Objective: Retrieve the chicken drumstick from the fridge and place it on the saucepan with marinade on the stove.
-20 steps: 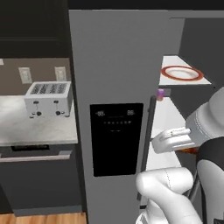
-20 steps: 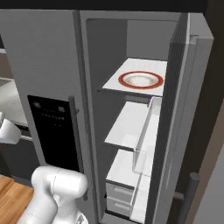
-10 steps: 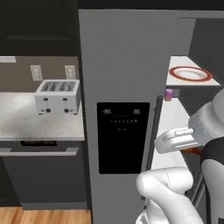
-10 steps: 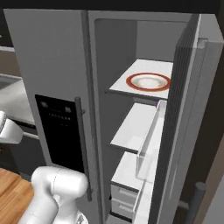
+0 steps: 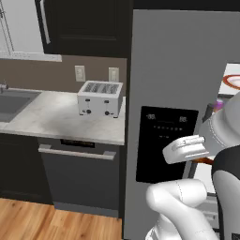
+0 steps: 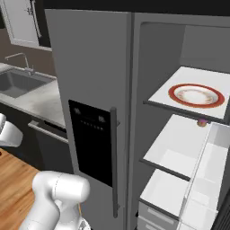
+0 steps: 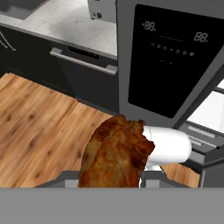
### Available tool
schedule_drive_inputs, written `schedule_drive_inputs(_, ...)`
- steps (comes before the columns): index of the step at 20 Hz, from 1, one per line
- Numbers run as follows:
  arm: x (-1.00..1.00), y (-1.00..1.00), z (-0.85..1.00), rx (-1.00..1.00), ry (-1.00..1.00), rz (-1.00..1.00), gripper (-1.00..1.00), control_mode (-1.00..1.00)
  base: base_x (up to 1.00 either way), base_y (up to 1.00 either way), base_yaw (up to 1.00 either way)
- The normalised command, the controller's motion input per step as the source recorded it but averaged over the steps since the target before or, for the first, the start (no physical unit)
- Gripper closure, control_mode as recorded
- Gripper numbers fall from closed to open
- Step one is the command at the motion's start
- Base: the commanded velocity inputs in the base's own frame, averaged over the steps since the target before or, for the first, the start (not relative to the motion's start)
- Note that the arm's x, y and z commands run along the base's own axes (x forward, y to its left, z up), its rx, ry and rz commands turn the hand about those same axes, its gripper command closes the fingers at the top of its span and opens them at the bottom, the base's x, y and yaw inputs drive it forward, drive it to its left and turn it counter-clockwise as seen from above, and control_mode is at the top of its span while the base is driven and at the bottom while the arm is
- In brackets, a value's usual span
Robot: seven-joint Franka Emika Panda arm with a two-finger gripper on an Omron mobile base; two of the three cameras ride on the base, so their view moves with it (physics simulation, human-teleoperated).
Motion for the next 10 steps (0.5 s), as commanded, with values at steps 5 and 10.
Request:
schedule_drive_inputs(5,0.00,0.00,0.00,0.00,0.00,0.00,1.00,1.00,0.00,0.61,0.54)
schedule_drive_inputs(10,0.00,0.00,0.00,0.00,0.00,0.00,1.00,1.00,0.04,0.67,0.52)
